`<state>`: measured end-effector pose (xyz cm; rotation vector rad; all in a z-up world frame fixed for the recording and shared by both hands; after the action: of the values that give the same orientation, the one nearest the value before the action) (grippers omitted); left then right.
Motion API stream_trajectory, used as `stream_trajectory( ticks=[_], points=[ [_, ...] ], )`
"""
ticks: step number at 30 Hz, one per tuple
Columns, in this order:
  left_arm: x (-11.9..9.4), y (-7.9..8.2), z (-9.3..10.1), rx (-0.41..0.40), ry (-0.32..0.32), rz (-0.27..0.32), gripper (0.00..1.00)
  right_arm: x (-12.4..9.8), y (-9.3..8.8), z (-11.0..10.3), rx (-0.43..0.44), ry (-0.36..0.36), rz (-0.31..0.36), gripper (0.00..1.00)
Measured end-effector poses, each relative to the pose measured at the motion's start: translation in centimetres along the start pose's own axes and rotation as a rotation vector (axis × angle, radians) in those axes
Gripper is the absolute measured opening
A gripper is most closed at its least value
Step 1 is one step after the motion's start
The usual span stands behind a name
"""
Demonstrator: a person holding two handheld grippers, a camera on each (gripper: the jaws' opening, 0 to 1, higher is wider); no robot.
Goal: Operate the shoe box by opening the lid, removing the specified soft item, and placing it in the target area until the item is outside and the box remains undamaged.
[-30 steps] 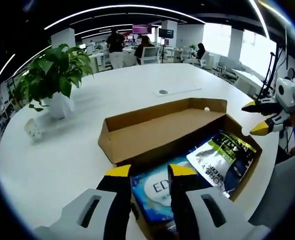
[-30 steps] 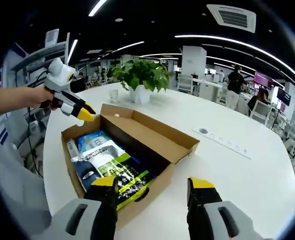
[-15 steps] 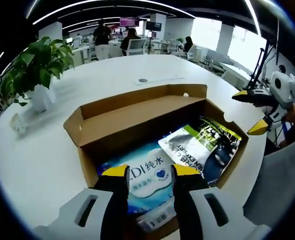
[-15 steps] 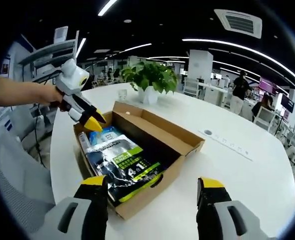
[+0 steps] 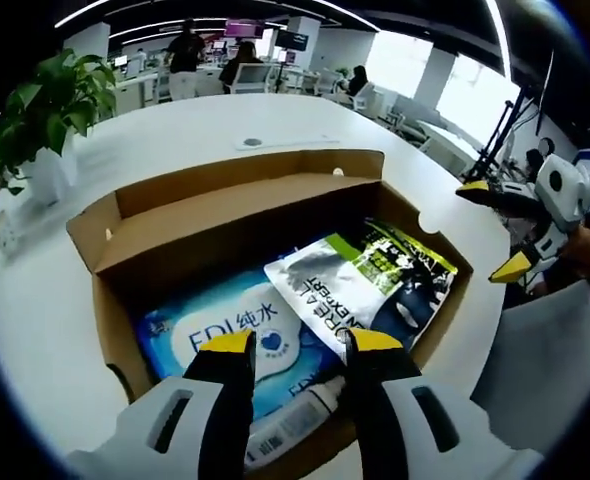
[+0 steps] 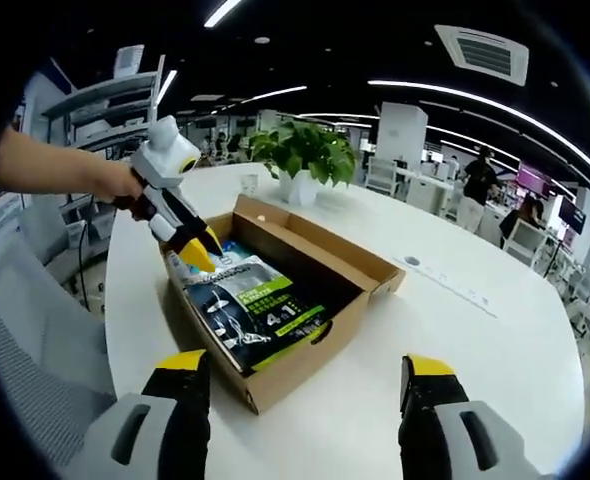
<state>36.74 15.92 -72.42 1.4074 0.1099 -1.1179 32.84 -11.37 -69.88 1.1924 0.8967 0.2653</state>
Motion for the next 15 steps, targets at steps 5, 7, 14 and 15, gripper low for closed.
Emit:
stream_trajectory(
  ticks=[5,7,14,15],
  points=[
    [0.8,-0.2,0.2,-0.033,-0.02,-0.012,0.36,-0.5,-0.3,-0.3,0.007,-0.004,0.012,0.77],
    [1.1,-0.2,0.2,-0.072,-0.035,-0.009,0.34,-0.5,-0.4,-0.4,0.012,-0.004,0.013,0.76],
    [1.6,-0.1,0.3,-0.172,-0.071,0.009,0.31,-0.7,-0.8,-0.8,0.027,-0.004,0.015,0.76],
    [1.7,-0.1,0.4,-0.191,-0.081,0.01,0.31,-0.7,-0.8,-0.8,0.029,-0.005,0.017,0.76]
  ],
)
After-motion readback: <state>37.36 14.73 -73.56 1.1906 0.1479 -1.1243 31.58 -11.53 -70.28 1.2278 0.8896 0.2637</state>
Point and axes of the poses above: the point that each gripper's makers call its tool centre point, and the gripper's own axes: x roughly forward along the fingers, z roughly to its right, y roughly out of its top, the point moved 8 cm from there along -x, roughly backward along the fingers, and after that the axes turned 5 degrees about z, right-handed, at the moved point
